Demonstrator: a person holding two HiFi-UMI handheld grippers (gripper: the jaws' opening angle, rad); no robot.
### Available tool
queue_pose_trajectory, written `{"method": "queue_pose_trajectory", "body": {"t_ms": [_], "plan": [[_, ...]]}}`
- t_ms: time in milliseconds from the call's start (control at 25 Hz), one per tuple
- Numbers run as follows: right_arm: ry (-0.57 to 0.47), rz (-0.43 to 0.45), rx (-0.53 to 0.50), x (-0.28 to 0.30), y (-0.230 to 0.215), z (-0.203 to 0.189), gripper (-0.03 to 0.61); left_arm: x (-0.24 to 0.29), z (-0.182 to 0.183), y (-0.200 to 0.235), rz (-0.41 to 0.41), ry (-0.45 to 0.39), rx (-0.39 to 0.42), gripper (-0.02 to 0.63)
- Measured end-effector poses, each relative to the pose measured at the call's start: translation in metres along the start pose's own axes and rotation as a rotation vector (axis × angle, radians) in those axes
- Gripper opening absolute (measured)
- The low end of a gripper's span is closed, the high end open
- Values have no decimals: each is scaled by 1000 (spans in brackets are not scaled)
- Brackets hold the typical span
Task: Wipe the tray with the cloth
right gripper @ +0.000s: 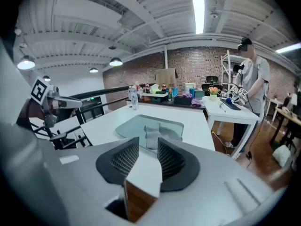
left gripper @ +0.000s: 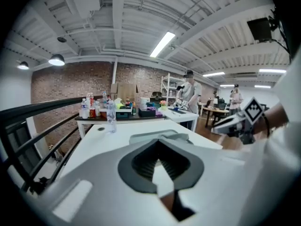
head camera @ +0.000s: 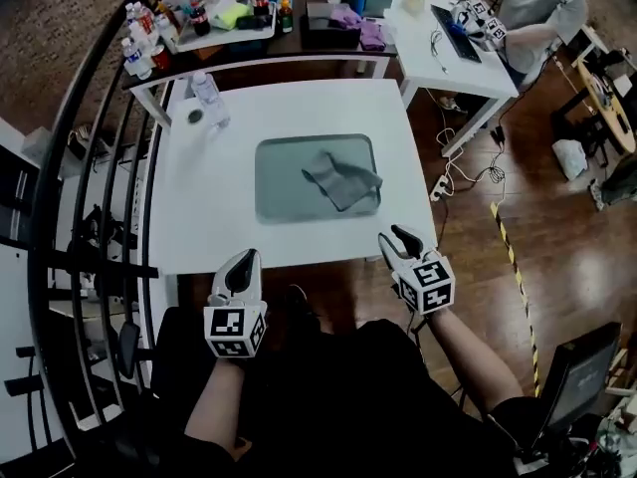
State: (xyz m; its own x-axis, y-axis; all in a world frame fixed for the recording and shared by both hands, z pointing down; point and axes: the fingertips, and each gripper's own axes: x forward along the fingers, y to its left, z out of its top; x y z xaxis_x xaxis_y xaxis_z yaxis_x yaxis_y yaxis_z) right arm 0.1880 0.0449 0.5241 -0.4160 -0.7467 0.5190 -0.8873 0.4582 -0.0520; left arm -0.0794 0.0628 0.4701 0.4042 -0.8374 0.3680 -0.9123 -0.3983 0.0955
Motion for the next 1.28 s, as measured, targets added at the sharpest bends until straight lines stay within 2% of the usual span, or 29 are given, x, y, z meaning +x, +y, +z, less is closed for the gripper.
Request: {"method": "queue_pose_trajectory", "body": {"t_ms": [200,320,400,520,600,640,680,760,840,920,1000,1080,1120,1160,1280], "plan": [[192,-48,-174,121,-18,15,210,50,-20,26,-46,116,17,21],[308,-61,-318,181,-30,19,269,78,-33,37,-48,189,37,21],[367,-68,-396,209,-37,14,281,98,-49,53,-16,266,42,21],[446,-62,-413,236,-44,-3,291,129,-85,90,66,432,0,53],[458,-52,-364,243,-48,-8,286,152,-103,102,63,525,-63,157],[459,-34,-328,243,-48,-10,277,163,-111,103,51,559,-93,182],[466,-6,-298,243,-45,-12,236,171,-118,104,44,590,-116,202],[483,52,-278,242,-40,-18,23,181,-128,103,39,639,-141,216],[468,87,-238,237,-40,-20,20,186,-136,102,47,671,-141,212],[393,89,-79,223,-51,-16,18,185,-138,104,70,680,-140,206],[274,47,121,194,-79,-5,18,184,-139,106,77,678,-145,194],[185,-32,272,160,-119,-1,18,184,-140,103,57,677,-145,167],[167,-73,326,146,-139,-6,18,184,-140,100,42,678,-142,115],[168,-103,365,134,-156,-14,18,183,-141,96,35,681,-135,76],[214,-128,383,115,-177,-40,19,165,-146,81,55,706,-114,80]]}}
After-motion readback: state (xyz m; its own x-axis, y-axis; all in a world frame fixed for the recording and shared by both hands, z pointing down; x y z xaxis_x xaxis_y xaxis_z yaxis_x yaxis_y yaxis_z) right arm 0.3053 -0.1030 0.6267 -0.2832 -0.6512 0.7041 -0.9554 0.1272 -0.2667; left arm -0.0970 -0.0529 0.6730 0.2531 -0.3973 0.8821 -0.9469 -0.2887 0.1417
